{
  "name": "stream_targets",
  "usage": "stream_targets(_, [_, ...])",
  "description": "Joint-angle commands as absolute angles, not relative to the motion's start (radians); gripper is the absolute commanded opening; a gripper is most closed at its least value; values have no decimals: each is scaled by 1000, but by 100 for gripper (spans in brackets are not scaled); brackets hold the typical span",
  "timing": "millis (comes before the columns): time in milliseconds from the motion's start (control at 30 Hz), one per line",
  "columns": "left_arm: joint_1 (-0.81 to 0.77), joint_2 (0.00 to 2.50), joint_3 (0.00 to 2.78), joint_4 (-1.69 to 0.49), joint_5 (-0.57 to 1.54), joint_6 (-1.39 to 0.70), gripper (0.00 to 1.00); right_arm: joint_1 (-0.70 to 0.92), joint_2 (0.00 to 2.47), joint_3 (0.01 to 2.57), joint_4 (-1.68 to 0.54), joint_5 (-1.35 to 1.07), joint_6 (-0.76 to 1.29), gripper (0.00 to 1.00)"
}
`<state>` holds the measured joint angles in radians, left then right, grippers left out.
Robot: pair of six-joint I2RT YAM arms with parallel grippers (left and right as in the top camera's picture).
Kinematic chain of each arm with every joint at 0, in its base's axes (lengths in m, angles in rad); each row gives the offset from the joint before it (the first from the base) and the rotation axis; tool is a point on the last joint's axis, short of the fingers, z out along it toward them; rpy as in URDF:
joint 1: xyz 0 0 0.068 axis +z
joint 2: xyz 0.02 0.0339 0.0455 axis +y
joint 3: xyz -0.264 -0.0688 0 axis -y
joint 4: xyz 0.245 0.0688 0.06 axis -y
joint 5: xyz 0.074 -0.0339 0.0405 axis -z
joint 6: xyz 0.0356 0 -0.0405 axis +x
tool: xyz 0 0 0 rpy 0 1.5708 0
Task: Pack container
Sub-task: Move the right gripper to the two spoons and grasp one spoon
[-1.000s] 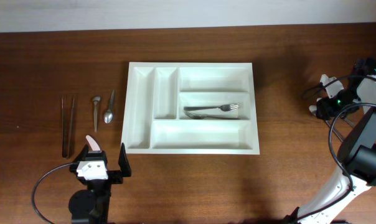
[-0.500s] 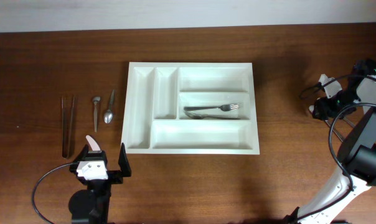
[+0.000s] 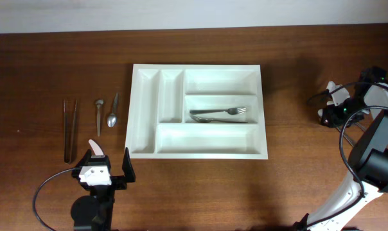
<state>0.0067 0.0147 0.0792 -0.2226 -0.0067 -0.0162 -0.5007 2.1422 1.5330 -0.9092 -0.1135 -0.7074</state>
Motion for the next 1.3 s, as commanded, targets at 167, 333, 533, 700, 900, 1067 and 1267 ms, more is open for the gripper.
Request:
stream_targets(167, [3,6,68,-220,4,-15,99,-503,2133,1505,-899,-168,-662,31])
stream_targets(333, [3,6,68,-220,4,-15,99,-476,2132,1514,-894,-186,-637,22])
stream_targets(533, [3,6,68,-220,4,-15,99,-401,2132,1536,-898,-187,-638,14])
stream_targets(700, [3,6,68,-220,4,-15,99,-339,2132,1536,-899,-174,-638,4])
stream_targets(900, [3,6,68,-220,4,-15,99,-299,2132,1538,-900,-170,-638,4])
stream_targets(1067, [3,6,68,-220,4,-14,99,-281,2127,1556,-909,-183,-633,4])
stream_targets(1267, [3,6,68,-220,4,-14,99,-260,2115,1678,-964,-211,-619,4])
